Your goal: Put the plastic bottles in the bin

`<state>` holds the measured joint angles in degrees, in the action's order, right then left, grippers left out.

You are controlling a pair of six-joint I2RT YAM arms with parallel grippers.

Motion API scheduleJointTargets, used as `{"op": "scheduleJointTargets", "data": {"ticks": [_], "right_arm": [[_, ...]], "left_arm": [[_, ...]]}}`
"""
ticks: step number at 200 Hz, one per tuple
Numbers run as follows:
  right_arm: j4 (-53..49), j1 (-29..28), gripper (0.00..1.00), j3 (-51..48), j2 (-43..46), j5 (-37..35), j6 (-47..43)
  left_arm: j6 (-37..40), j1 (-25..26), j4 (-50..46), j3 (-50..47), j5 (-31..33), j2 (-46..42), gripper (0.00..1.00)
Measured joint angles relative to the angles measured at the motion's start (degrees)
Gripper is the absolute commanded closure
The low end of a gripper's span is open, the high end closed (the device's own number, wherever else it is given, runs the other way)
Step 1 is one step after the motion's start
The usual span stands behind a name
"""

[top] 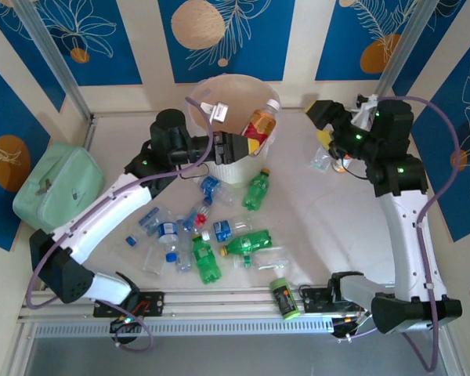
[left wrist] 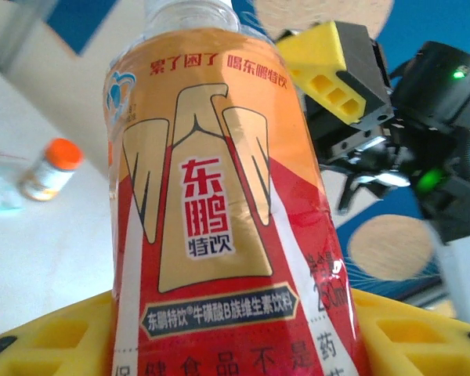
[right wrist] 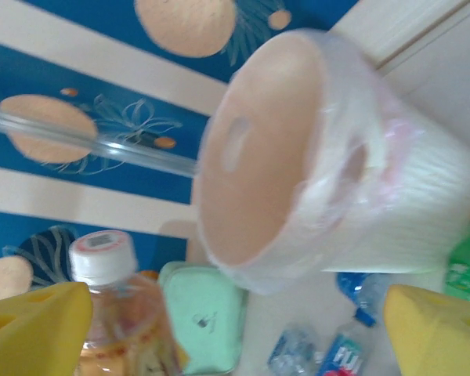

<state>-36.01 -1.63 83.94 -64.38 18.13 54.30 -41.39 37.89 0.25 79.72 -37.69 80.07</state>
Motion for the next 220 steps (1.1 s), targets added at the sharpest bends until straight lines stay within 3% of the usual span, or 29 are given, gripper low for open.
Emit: {"op": "scheduleJointTargets", "data": {"ticks": [31,87,172,220], "right_arm": [[-5.66,3.50,0.06,-0.94,1.88,-0.17,-3.37],[-8.63,3.91,0.07,-5.73,3.82,-0.09,-5.11],[-9.51,1.44,0.07,-7.74,5.14,-0.46,-5.49],[-9.92,-0.04,0.08,-9.84,6.43,-1.07,-5.46]], "left_arm": [[7.69,-0.66,-13.22,7.85,9.57,-0.15,0.52],[21.49,-2.34,-32.48,27.96,27.67,6.38,0.52],[32.57,-4.90,-45.31,51.10,39.28,26.97,0.53],[34.71,-4.94,-47.65,53.75,42.86,32.33,0.54]]}}
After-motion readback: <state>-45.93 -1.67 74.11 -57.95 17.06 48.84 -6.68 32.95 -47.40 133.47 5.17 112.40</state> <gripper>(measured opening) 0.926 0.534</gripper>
